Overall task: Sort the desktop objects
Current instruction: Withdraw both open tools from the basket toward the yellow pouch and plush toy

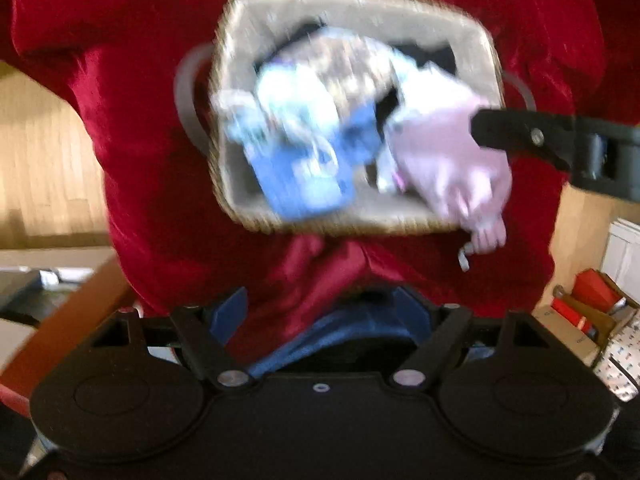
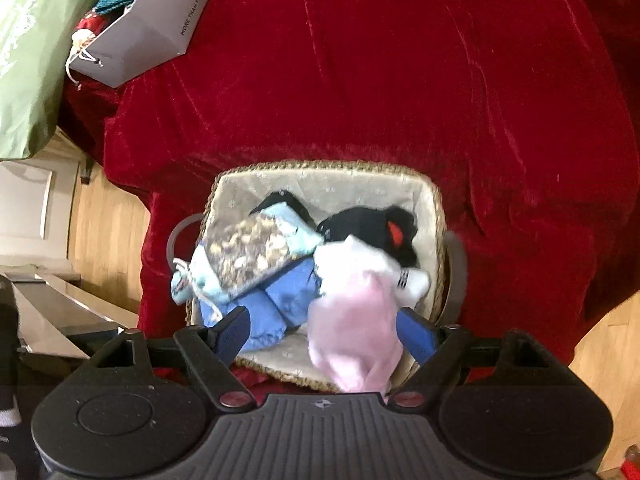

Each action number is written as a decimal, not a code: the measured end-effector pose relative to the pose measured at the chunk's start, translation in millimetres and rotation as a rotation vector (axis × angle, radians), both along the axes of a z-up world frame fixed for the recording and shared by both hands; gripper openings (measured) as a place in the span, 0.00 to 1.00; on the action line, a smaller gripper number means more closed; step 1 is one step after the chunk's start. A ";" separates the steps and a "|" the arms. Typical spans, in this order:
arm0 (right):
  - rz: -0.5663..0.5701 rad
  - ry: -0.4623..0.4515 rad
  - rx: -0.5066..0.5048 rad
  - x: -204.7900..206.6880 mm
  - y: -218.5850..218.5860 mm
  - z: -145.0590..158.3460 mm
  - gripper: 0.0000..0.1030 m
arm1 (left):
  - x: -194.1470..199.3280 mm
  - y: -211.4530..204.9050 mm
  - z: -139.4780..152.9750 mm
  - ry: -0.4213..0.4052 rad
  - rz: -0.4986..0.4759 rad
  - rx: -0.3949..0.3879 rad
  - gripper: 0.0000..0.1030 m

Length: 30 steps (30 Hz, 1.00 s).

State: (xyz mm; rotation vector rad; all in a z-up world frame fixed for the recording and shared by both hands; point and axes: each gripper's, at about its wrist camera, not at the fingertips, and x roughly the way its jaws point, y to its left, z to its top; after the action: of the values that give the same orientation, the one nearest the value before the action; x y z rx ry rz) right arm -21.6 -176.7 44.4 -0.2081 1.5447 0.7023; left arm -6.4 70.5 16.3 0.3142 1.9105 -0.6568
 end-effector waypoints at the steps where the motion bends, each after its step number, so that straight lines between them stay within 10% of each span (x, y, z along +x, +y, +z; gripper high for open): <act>1: 0.004 0.001 -0.006 7.4 3.9 0.5 0.82 | 7.1 -1.6 1.5 -0.014 0.004 0.004 0.76; 17: 0.058 -0.421 0.130 133.8 74.3 -4.1 0.85 | 164.4 -60.3 10.2 -0.448 0.095 -0.293 0.86; 27: 0.096 -0.810 0.270 185.6 120.2 -17.6 0.83 | 216.2 -58.6 -33.6 -0.764 0.364 -0.683 0.95; 30: 0.066 -0.830 0.324 198.3 131.2 -23.3 0.83 | 238.8 -68.3 -39.6 -0.793 0.424 -0.649 0.95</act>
State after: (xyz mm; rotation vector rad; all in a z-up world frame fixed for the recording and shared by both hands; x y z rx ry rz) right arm 176.7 -45.5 21.0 -0.2641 0.6269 0.7742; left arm 232.3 2.2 -23.3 -0.2249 0.8956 -0.6863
